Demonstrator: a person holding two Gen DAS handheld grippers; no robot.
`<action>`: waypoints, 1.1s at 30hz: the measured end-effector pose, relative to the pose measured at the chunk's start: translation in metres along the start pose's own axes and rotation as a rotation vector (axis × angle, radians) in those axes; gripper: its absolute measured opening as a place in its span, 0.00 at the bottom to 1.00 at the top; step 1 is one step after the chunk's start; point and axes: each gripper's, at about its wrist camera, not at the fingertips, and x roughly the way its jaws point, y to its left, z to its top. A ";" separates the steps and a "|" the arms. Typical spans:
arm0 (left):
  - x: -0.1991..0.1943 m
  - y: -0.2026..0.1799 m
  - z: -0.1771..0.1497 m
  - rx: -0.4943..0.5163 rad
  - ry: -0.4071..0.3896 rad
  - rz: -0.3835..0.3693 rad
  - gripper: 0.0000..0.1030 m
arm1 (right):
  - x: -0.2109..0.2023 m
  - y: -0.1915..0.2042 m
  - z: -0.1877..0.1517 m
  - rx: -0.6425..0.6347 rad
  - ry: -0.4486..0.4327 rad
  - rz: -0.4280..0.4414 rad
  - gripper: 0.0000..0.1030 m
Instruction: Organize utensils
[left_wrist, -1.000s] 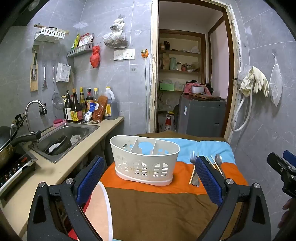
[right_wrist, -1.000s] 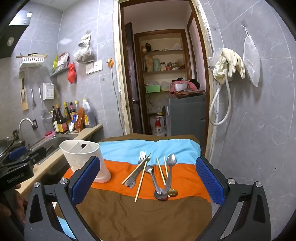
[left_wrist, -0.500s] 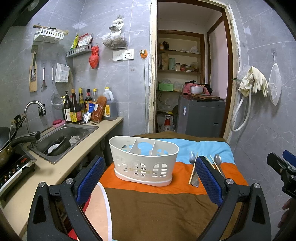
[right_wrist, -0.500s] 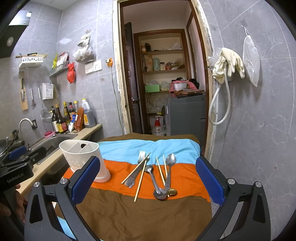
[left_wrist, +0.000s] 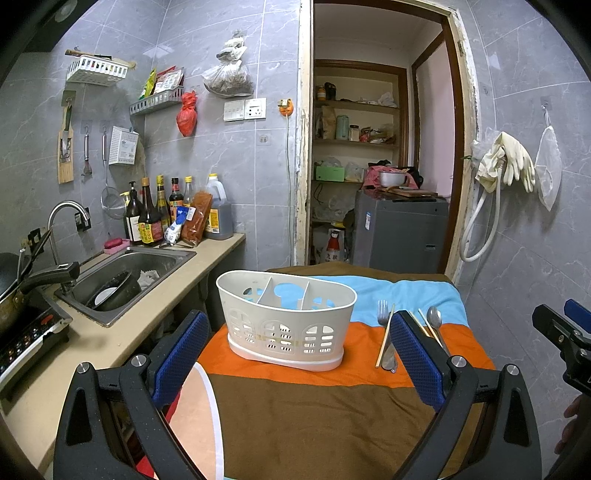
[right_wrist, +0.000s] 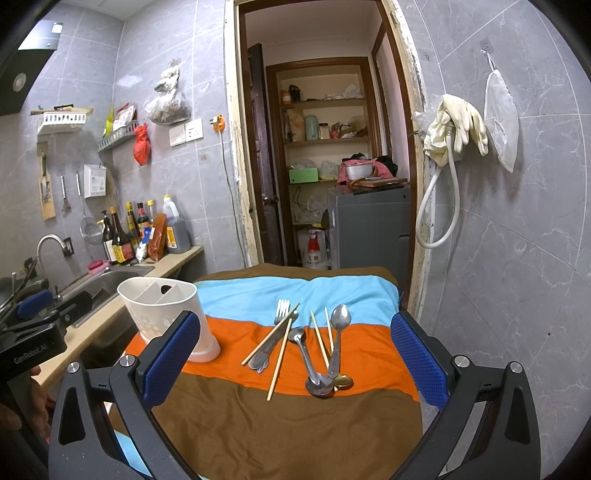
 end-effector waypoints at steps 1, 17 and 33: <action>0.000 0.000 0.000 0.001 -0.001 0.000 0.94 | 0.000 0.000 0.000 0.000 0.000 0.000 1.00; 0.000 0.000 0.000 0.001 -0.002 -0.001 0.94 | 0.000 0.001 0.000 0.000 0.002 0.000 1.00; 0.000 -0.002 0.000 0.001 -0.001 -0.002 0.94 | -0.001 0.003 -0.001 0.001 0.006 -0.002 1.00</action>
